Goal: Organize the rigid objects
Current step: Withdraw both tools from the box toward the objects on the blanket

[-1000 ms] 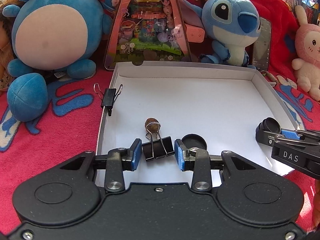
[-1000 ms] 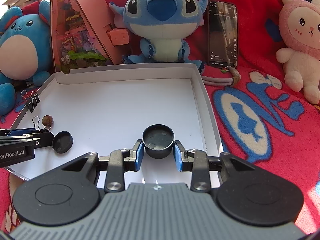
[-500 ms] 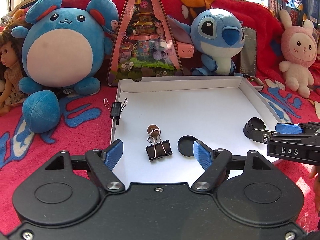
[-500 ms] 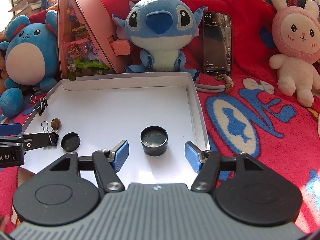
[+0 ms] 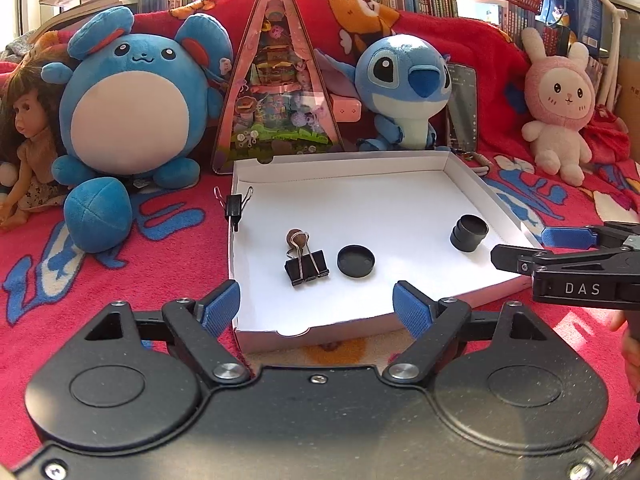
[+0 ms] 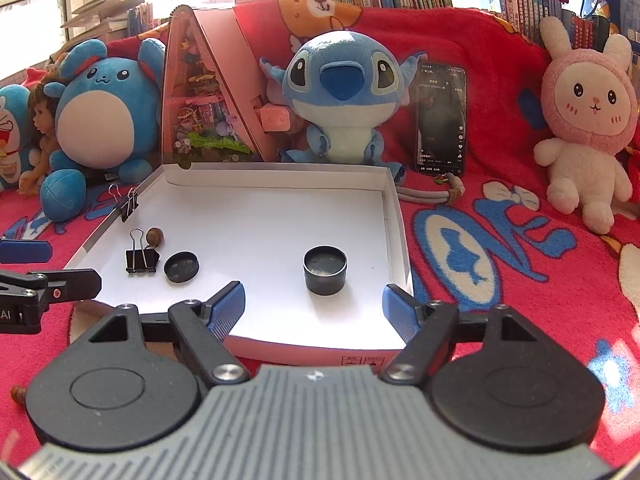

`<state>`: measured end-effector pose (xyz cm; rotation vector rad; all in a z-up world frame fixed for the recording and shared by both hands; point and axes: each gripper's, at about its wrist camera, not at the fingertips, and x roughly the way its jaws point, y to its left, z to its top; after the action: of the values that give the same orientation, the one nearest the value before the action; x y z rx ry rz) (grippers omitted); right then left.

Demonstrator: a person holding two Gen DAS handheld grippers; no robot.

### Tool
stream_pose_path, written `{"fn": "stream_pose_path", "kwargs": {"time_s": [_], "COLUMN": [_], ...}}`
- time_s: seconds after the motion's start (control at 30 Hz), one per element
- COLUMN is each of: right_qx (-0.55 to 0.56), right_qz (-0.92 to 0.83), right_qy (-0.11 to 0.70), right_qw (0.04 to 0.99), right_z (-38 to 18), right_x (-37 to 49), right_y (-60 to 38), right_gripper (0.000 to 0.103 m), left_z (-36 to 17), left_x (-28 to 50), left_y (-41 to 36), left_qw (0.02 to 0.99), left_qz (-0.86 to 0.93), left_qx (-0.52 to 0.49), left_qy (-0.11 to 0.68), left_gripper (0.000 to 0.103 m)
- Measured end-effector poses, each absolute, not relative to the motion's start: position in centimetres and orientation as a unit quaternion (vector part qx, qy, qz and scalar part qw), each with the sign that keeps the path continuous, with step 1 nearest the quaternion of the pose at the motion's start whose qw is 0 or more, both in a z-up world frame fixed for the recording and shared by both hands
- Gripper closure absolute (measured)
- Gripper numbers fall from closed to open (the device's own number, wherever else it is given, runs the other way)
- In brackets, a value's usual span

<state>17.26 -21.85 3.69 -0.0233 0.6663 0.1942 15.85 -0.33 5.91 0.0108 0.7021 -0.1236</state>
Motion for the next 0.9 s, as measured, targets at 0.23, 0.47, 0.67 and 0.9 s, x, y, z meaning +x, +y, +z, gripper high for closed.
{"fn": "stream_pose_path", "kwargs": {"time_s": [0.23, 0.47, 0.67, 0.9], "right_qx": [-0.015, -0.011, -0.005, -0.008], "right_qz": [0.113, 0.130, 0.140, 0.147], "right_qy": [0.315, 0.312, 0.313, 0.315], "right_qw": [0.942, 0.941, 0.939, 0.938], "right_z": [4.0, 4.1, 3.9, 3.6], "right_x": [14.6, 12.2, 10.6, 8.9], "right_y": [-21.9, -21.9, -21.8, -21.5], "right_gripper": [0.017, 0.016, 0.015, 0.015], "left_z": [5.9, 5.8, 5.5, 5.0], "left_x": [13.3, 11.0, 9.3, 7.8], "left_y": [0.1, -0.1, -0.2, -0.2], "left_qw": [0.939, 0.940, 0.939, 0.939], "left_qz": [-0.069, -0.083, -0.094, -0.094], "left_qx": [0.006, 0.013, 0.008, 0.014], "left_qy": [0.336, 0.330, 0.332, 0.332], "left_gripper": [0.019, 0.019, 0.019, 0.019]}}
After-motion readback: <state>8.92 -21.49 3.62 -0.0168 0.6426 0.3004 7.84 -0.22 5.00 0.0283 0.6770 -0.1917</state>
